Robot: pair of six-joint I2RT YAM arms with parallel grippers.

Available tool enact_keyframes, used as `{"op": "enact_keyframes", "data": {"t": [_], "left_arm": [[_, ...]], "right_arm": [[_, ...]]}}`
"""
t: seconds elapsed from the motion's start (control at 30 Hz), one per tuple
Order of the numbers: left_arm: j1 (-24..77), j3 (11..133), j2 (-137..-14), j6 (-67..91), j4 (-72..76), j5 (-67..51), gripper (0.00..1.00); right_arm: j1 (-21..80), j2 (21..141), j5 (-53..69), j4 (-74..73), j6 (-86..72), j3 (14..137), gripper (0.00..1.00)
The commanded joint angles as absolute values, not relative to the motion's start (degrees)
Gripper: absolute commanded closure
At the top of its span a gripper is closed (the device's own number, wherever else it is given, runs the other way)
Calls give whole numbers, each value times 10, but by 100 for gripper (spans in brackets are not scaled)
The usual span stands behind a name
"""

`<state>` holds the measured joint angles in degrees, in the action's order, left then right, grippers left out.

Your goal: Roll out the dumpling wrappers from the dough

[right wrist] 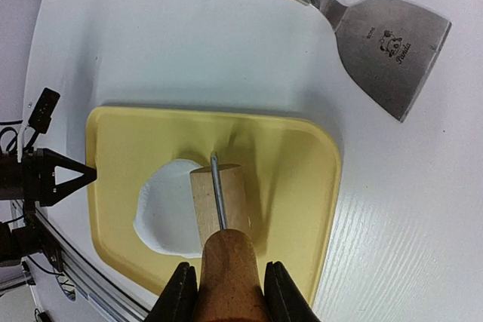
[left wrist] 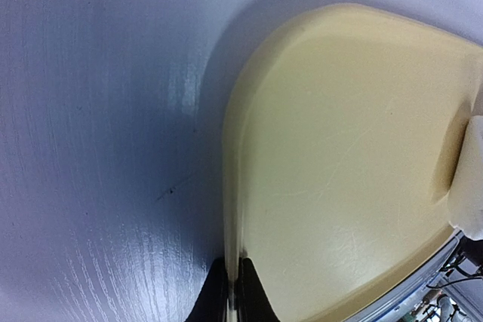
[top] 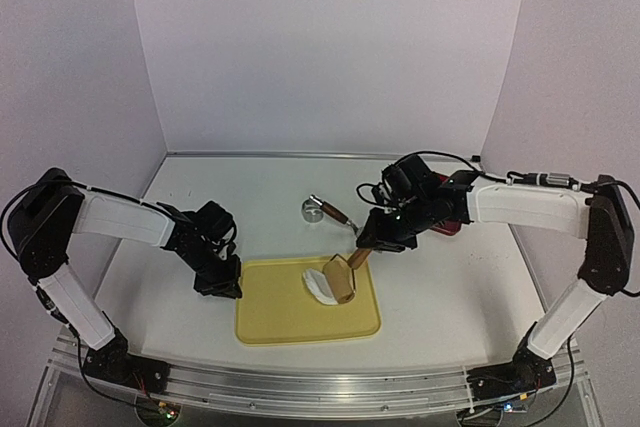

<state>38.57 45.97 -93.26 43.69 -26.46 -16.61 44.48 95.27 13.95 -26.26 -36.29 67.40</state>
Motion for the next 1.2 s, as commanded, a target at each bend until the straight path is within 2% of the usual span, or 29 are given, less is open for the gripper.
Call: {"op": "enact_keyframes", "data": {"t": [0.0, 0.27, 0.7, 1.17], "left_arm": [[389, 450, -934, 430, -242, -148, 100], [389, 453, -936, 432, -240, -149, 100], [389, 450, -938, 433, -233, -153, 100], [389, 417, -922, 432, -225, -154, 100]], "right_arm": [[478, 1052, 28, -403, -309, 659, 100], [558, 1131, 49, -391, -306, 733, 100], [566, 1151, 104, -370, -286, 740, 100], [515, 1093, 200, -262, -305, 638, 100]]}}
